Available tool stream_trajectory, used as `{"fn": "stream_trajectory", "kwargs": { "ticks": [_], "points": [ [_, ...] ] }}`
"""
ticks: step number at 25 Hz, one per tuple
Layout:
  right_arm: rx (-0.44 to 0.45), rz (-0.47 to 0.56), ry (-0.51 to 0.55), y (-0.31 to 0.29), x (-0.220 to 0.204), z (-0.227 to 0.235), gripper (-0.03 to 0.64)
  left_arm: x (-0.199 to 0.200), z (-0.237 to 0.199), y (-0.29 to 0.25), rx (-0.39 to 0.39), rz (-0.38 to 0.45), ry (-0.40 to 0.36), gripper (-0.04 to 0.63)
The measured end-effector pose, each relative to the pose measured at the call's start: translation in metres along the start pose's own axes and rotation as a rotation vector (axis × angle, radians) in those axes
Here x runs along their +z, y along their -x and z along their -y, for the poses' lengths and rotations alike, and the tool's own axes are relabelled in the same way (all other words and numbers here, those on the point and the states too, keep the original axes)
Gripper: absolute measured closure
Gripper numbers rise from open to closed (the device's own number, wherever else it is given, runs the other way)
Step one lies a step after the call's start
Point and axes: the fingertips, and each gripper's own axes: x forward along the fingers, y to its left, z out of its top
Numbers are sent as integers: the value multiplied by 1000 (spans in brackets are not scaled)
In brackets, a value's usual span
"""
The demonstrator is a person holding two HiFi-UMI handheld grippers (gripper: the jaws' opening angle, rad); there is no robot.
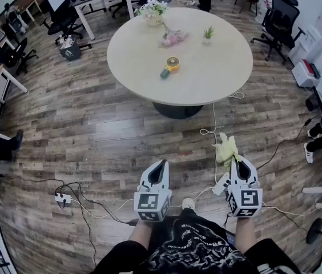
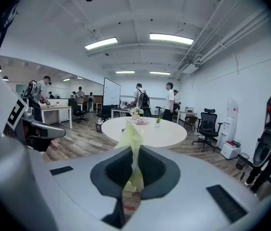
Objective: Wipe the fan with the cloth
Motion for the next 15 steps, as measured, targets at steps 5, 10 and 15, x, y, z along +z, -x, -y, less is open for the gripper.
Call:
{"fn": "stream_trajectory", "kwargs": {
  "ticks": [5,10,15],
  "points": [
    [22,13,-8,23,-12,2,595,-17,27,16,4,-11,-19,575],
    [63,22,-22,37,-19,9,595,-18,44,22,28,2,-27,575],
    [144,65,-69,37,-17,9,594,-22,55,24,58,16,38,555]
  ]
}}
